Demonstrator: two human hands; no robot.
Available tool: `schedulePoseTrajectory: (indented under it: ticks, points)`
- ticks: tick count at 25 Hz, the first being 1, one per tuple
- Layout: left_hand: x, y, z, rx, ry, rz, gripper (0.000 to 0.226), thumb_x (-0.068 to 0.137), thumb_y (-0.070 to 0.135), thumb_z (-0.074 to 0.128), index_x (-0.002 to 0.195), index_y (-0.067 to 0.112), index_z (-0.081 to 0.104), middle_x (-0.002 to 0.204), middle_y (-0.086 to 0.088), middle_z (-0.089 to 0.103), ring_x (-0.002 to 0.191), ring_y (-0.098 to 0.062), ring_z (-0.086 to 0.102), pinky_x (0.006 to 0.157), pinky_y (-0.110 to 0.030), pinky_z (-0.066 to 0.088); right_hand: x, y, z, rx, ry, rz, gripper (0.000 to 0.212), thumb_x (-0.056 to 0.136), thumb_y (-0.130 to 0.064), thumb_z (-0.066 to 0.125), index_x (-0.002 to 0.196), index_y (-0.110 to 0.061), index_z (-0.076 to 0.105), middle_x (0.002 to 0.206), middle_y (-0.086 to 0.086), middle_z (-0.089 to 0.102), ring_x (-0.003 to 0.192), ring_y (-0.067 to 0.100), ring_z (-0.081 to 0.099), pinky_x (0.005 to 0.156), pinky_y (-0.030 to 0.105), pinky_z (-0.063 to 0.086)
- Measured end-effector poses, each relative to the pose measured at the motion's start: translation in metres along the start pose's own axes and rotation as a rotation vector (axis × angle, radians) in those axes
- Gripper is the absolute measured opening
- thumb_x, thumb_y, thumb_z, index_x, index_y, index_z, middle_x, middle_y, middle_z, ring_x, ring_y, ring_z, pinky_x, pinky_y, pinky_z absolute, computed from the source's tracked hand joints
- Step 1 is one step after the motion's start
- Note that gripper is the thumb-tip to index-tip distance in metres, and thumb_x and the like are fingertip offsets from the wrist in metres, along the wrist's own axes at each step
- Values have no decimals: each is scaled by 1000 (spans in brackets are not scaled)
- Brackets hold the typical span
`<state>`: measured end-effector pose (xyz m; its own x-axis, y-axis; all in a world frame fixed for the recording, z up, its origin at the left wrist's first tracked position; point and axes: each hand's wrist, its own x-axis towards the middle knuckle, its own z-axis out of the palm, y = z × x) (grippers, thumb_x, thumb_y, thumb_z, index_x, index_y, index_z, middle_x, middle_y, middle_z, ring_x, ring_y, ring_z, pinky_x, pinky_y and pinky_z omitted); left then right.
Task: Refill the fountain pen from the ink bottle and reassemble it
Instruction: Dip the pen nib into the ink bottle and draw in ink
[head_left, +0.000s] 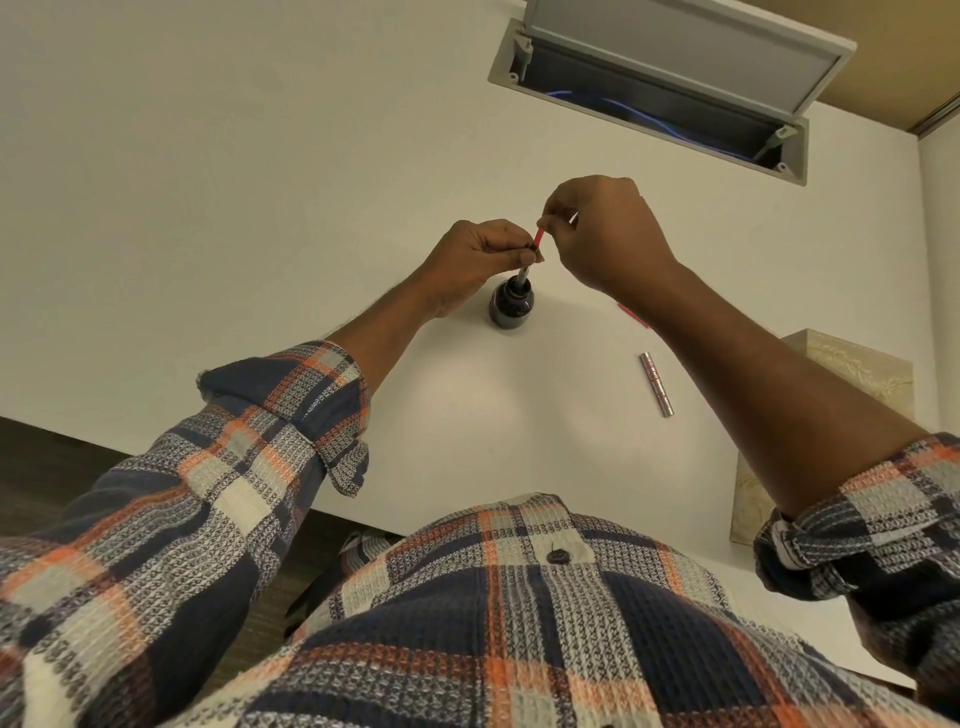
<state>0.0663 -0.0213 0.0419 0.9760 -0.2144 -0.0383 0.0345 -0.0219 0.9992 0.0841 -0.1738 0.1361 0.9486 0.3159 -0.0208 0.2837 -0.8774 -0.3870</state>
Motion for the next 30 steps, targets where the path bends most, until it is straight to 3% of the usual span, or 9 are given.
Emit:
schedulePoseTrajectory:
  ticks: [4,10,14,21,25,30]
  points:
    - [-1,-2,-1,-6,8,-17,17,85,4,65,101,3,70,96,-6,64,95,-18,61,101,-38,45,-2,-2,4,-84,-42,-67,18,96,-17,49,106,-9,62,106,9,64,90,23,56,78,39,50]
    - [-3,-2,-1,-50,-9,-36,14,86,5,63,96,9,72,95,-2,65,91,-16,62,90,-35,52,-1,-1,4,-3,-25,-81,20,94,-14,54,108,-11,67,108,9,66,94,24,61,79,34,50]
    - [-2,0,0,-93,-13,-71,15,87,7,63,92,16,73,96,1,67,92,-19,63,94,-41,51,0,1,4,-9,-7,-78,19,92,-12,53,103,-12,70,104,9,68,89,23,61,75,33,50]
    - [-1,3,0,-77,-16,-72,14,87,6,63,98,10,71,94,3,67,92,-18,61,89,-35,52,-1,0,4,-18,4,-81,20,91,-8,52,97,-10,71,98,8,68,85,21,59,72,33,49]
    - [-1,5,0,-85,-27,-77,18,87,4,62,101,11,70,84,14,70,95,-21,61,93,-39,50,-2,2,7,-27,13,-85,20,94,-16,52,100,-7,69,99,11,66,87,23,59,69,30,42]
    - [-3,5,0,-76,-27,-79,17,87,3,62,99,11,70,82,16,70,94,-20,61,91,-35,51,-4,4,8,-3,20,-86,21,94,-23,55,100,-7,67,99,11,65,85,21,56,69,29,38]
